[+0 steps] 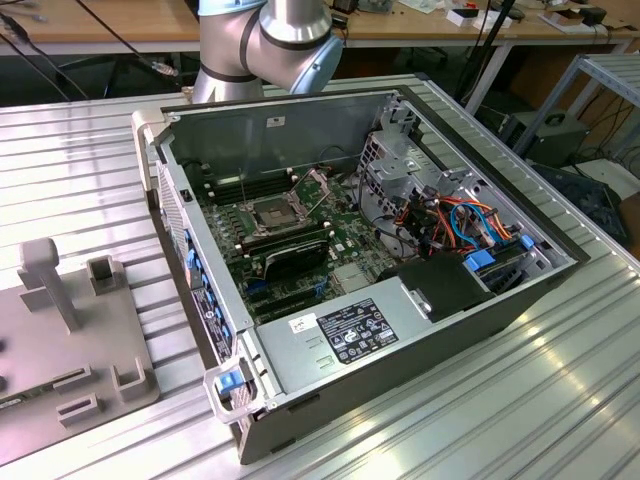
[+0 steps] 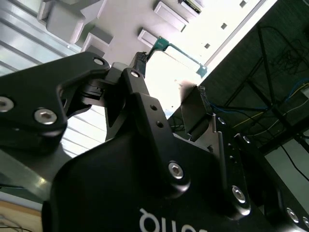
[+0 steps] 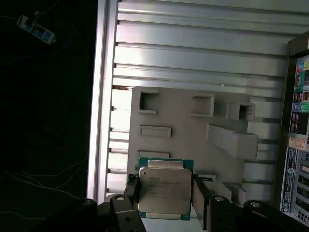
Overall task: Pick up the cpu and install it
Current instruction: 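Pick up the cpu and move it towards the insertion slot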
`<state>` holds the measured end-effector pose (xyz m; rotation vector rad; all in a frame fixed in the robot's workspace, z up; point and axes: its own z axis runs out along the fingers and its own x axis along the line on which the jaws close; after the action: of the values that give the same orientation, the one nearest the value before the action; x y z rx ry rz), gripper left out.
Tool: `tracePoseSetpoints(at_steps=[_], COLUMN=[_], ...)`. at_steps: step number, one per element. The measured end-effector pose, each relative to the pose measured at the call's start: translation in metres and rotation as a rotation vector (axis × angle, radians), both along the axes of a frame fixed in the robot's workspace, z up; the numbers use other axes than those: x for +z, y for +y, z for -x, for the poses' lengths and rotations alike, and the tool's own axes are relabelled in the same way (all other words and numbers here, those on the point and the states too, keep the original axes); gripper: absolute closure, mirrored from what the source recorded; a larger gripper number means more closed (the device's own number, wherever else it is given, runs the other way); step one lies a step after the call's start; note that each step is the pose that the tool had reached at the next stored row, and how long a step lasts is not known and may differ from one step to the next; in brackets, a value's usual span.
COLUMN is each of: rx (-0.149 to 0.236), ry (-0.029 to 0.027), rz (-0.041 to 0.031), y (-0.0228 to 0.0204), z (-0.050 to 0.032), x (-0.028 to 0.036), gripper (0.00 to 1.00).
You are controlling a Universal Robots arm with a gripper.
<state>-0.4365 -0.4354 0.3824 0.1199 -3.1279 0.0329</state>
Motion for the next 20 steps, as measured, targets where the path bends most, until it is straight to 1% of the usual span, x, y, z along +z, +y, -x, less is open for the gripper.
tracePoseSetpoints(at_steps=[9,20], rx=[0.000,0.000], ry=[0.0000,0.0000], rz=[0.0000,0.0000], y=[0.0000,0.0000], z=[-0.0050,-0.0084], x=[0.0000,0.0000], gripper=[0.45,0.45])
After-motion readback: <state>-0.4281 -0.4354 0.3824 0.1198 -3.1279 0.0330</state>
